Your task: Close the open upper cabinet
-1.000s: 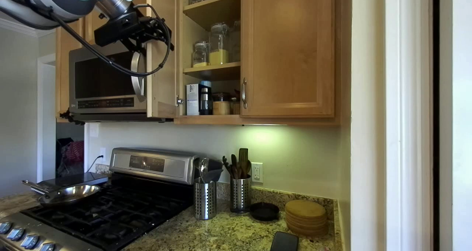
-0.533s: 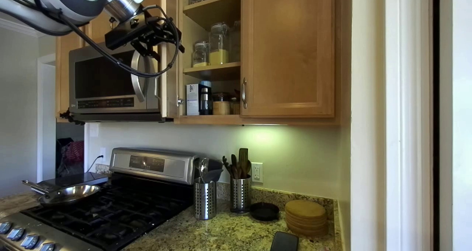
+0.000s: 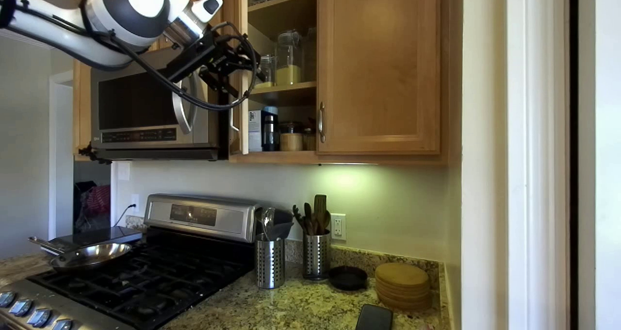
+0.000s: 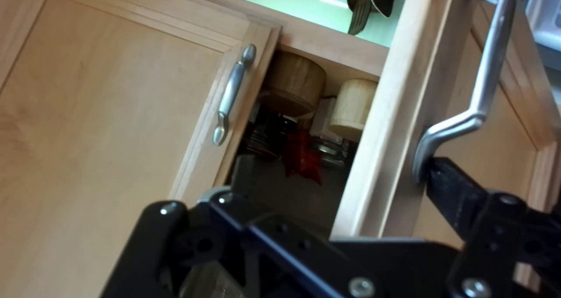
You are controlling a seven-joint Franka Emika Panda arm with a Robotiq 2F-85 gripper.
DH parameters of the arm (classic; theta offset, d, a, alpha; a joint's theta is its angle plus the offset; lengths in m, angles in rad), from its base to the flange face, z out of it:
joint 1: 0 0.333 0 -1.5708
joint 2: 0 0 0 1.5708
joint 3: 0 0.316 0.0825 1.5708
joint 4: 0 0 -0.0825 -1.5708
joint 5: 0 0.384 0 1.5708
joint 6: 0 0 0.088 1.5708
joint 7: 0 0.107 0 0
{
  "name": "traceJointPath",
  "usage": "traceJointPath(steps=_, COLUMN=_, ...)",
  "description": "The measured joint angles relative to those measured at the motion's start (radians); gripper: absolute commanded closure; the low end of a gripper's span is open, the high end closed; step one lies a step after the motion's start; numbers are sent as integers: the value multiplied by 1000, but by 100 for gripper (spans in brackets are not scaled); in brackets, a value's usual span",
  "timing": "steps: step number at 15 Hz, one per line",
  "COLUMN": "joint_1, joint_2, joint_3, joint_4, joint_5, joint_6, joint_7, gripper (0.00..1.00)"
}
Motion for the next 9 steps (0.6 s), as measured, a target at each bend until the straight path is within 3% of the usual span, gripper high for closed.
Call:
traceJointPath(steps=4, joint_1=-60, joint_2=88, joint_3=7, joint_4=53, joint_5=-33, joint_6=1, joint_7=49, gripper=0)
traceJointPath(steps=9, joint_1=18, joint_2=75, joint_3=-23, joint_4=101, joint_5=76, joint_6=-8, joint_7=35, gripper=0)
